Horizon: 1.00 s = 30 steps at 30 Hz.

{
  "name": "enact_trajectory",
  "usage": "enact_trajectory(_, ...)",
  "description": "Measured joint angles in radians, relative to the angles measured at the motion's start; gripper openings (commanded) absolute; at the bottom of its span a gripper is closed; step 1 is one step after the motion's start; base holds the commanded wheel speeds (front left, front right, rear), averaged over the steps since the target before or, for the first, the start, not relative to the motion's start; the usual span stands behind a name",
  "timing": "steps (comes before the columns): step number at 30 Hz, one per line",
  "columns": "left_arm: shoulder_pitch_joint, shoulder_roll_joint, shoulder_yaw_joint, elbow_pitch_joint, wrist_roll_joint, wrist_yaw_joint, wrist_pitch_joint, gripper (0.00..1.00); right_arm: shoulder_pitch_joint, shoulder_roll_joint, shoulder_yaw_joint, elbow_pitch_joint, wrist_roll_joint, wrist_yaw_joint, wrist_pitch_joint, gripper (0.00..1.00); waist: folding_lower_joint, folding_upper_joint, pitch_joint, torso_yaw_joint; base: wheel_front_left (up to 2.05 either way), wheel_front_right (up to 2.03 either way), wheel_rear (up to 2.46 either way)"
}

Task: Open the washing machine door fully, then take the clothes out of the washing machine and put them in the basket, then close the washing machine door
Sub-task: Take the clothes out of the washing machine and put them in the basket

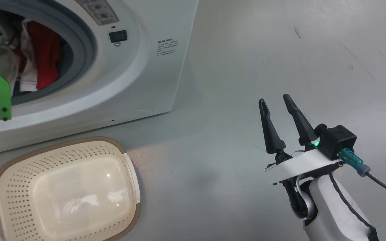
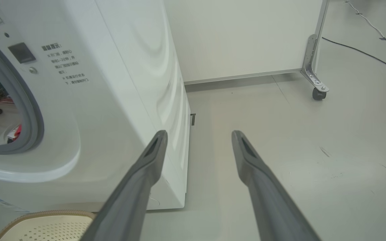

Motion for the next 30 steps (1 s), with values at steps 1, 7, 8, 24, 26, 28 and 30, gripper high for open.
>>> enact_trajectory(1,0.010,-0.007,-0.002,0.004,0.000,0.000,-0.017,0.00,0.000,0.000,-0.003,0.003,-0.003,0.000,0.000,1.00,0.0000,0.0000,-0.009,0.005,0.00,0.00,0.00)
enact_trajectory(7,0.071,-0.051,-0.002,0.030,-0.028,-0.002,-0.102,0.00,0.007,0.000,-0.024,0.020,-0.021,0.000,0.000,1.00,0.0000,0.0000,-0.070,0.036,0.00,0.00,0.00)
enact_trajectory(8,0.080,-0.059,-0.002,0.033,-0.033,-0.004,-0.116,0.00,0.011,-0.001,-0.027,0.021,-0.023,0.000,0.000,1.00,0.0000,0.0000,-0.081,0.041,0.00,0.00,0.00)
enact_trajectory(24,0.259,-0.149,0.020,0.060,-0.123,-0.050,-0.336,0.00,0.130,-0.033,-0.070,0.046,-0.049,0.005,0.000,1.00,0.0000,0.0000,-0.269,0.136,0.00,0.00,0.00)
enact_trajectory(26,0.280,-0.157,0.021,0.059,-0.134,-0.056,-0.363,0.00,0.149,-0.040,-0.075,0.047,-0.049,0.005,0.000,1.00,0.0000,0.0000,-0.292,0.148,0.00,0.00,0.00)
enact_trajectory(28,0.300,-0.165,0.021,0.057,-0.141,-0.065,-0.388,0.00,0.165,-0.045,-0.077,0.048,-0.050,0.005,0.000,1.00,0.0000,0.0000,-0.312,0.160,0.00,0.00,0.00)
enact_trajectory(30,0.322,-0.170,0.022,0.053,-0.145,-0.070,-0.412,0.00,0.175,-0.045,-0.077,0.049,-0.051,0.005,0.000,1.00,0.0000,0.0000,-0.332,0.172,0.00,0.00,0.00)
